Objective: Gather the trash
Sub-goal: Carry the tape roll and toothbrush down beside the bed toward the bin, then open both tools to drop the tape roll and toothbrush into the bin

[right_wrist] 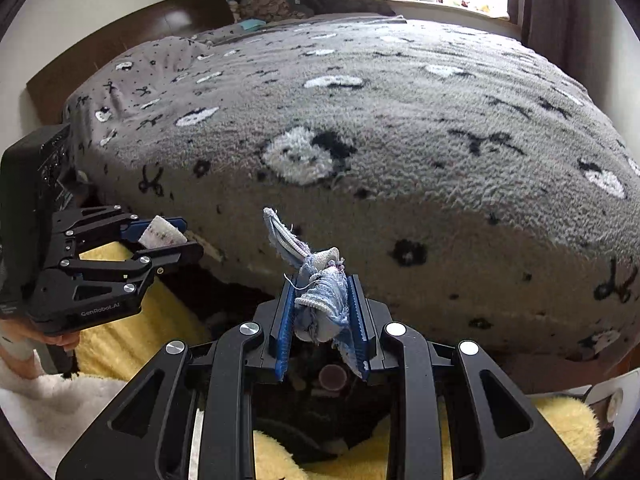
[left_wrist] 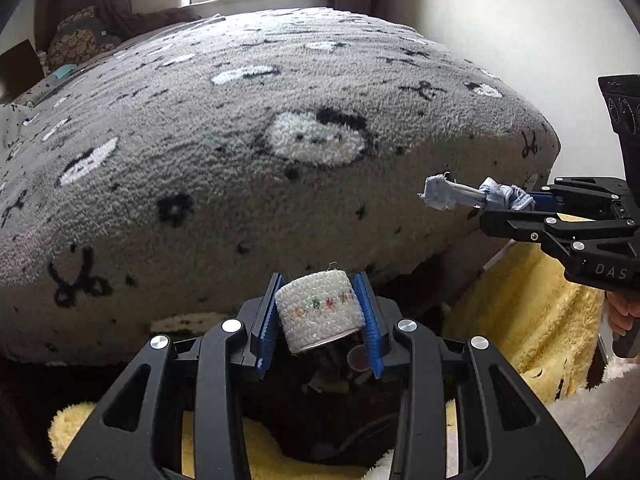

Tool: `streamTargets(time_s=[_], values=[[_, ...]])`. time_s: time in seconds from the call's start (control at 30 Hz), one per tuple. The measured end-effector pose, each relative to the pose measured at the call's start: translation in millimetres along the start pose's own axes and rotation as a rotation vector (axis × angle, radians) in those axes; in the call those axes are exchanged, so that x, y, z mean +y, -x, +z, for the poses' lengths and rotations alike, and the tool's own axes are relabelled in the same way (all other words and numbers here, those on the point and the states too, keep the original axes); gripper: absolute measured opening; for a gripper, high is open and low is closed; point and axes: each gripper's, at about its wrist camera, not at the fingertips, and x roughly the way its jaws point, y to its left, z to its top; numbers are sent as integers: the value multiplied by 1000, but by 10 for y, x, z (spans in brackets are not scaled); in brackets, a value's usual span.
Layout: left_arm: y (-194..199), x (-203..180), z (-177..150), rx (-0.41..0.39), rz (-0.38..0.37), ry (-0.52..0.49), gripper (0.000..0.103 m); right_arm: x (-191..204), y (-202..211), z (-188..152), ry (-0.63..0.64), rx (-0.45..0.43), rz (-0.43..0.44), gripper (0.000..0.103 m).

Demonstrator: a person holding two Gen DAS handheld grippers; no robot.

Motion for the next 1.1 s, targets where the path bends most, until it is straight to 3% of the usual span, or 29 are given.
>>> streamTargets(time_s=[0.33, 0.63, 0.97, 1.1], values=[[-708, 97, -483, 185, -27, 57, 34, -77, -650, -412, -61, 179, 1, 26], [-1245, 131, -739, 353, -98, 87, 34, -199, -1196, -659, -156, 341, 17, 27], [-1502, 115, -818, 429, -147, 91, 35, -217, -1458, -682, -190, 400, 41, 29], [-1527, 108, -813, 430, -144, 89, 42, -235, -1504, -654, -205, 400, 45, 31]])
